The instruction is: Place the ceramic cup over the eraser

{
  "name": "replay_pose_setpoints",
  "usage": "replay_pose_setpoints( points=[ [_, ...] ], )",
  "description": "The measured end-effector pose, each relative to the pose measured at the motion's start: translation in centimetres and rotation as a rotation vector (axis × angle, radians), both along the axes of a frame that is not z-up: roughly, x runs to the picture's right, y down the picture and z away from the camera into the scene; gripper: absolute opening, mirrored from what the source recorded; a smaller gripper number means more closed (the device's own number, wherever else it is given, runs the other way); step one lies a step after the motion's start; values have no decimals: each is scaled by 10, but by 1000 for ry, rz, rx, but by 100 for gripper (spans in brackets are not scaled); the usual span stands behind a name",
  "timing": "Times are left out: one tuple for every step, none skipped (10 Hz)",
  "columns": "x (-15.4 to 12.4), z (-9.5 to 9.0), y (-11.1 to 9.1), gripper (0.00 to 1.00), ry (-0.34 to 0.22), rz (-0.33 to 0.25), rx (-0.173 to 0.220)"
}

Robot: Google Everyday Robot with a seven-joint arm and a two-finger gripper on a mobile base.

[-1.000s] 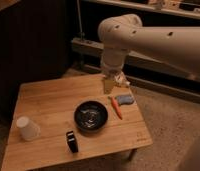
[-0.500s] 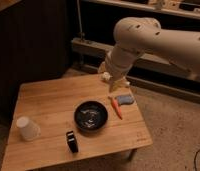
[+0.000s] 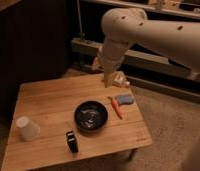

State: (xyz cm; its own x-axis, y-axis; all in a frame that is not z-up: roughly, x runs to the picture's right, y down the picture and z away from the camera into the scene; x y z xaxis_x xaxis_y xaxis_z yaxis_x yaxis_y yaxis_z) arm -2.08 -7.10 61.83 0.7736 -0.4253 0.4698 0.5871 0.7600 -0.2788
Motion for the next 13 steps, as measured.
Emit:
replay_pose_setpoints(
  points=[
    [-20, 6, -1, 65, -39, -32, -17],
    [-34, 10, 0, 65, -93, -49, -30],
    [-45, 12, 5, 65, -167, -51, -50],
    [-55, 16, 16, 65, -293, -49, -92],
    [-66, 19, 27, 65, -368, -63, -114],
    [-79, 20, 35, 65, -410, -83, -118],
    [-94, 22, 42, 65, -440, -110, -117],
    [-113, 23, 53, 65, -473, -151, -120],
    [-125, 25, 62, 65, -492, -185, -123],
    [-133, 26, 68, 65, -504, -210, -125],
    [-142, 29, 76, 65, -515, -241, -127],
    [-145, 31, 80, 65, -517, -249, -126],
    [-146, 34, 83, 65, -516, -254, -127]
  ],
)
